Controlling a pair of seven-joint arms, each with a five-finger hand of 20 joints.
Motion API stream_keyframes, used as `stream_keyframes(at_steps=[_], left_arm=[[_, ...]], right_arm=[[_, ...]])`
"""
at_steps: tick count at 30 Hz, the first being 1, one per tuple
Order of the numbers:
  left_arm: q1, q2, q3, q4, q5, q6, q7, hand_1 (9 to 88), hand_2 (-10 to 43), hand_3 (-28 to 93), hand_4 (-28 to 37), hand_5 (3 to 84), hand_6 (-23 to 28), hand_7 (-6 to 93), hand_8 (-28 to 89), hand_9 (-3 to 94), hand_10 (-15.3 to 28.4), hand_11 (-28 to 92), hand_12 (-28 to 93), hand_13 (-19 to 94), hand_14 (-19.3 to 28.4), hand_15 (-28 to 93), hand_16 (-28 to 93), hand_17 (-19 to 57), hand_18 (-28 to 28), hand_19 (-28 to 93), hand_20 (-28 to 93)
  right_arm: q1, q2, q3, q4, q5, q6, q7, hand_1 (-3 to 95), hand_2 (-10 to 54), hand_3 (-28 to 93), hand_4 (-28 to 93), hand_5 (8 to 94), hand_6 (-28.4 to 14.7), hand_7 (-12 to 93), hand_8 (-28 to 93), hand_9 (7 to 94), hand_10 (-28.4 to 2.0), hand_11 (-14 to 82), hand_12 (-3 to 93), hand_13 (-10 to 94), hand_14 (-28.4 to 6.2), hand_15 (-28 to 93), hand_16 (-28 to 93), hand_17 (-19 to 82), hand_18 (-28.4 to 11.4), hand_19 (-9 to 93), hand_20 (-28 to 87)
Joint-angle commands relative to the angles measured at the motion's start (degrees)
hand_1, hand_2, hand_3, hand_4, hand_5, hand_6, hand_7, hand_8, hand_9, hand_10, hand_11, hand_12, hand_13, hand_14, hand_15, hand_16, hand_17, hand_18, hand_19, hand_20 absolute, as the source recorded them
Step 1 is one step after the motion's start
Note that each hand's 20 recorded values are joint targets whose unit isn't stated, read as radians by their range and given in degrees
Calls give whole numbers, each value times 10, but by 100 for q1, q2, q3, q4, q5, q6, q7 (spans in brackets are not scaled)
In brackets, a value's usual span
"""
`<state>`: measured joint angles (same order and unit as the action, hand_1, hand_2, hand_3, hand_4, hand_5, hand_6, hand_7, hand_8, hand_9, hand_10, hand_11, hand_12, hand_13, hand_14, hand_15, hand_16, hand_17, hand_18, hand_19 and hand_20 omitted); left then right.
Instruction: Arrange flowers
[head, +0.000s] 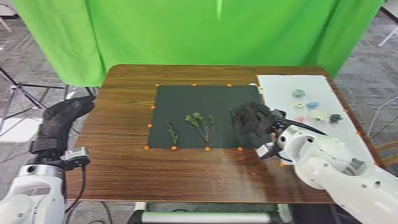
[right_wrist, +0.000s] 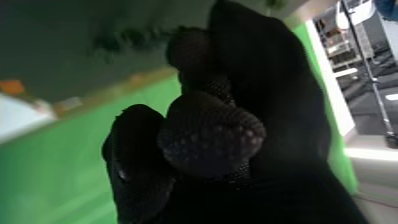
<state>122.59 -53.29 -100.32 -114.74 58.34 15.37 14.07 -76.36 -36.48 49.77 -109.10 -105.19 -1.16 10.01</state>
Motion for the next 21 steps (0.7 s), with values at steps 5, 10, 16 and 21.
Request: stream_keyframes(at_steps=[5,10,16,21], left_arm=[[82,-29,-35,-36,-48,-61,-6,325,-17,628,-158,477,37,214,-89,467,134,264,149,369,160,160,27,54,97,68,134],[81,-33,-36,-29,-44,-78,-3,324,-18,628,-156,476,36,215,-89,467,134,264,149,369,160,159,27,53,97,69,134],[57,-25,-26,-17,-47,-106,-4,323,-21,629,-156,476,37,216,-89,467,134,263,149,369,161,160,28,54,97,68,134],[58,-25,-22,-13,-46,-129,-7,321,-23,631,-155,476,36,215,-89,467,133,263,150,369,161,159,28,53,98,68,134]], right_arm=[[-332,62,53,-197,12,-366,206,643,-95,579,-16,594,-48,607,164,850,-135,203,591,931,2,543,365,700,-55,915,429],[-391,26,97,-218,63,-451,277,638,-95,583,-16,594,-46,607,166,850,-131,204,589,930,2,543,365,700,-55,915,428],[-483,3,173,-246,233,-499,327,629,-95,587,-18,586,-37,611,173,847,-125,207,590,929,1,543,365,700,-54,915,426],[-488,-33,220,-253,278,-685,397,613,-95,587,-18,573,-29,601,183,846,-118,196,570,918,-4,544,366,688,-56,914,427]])
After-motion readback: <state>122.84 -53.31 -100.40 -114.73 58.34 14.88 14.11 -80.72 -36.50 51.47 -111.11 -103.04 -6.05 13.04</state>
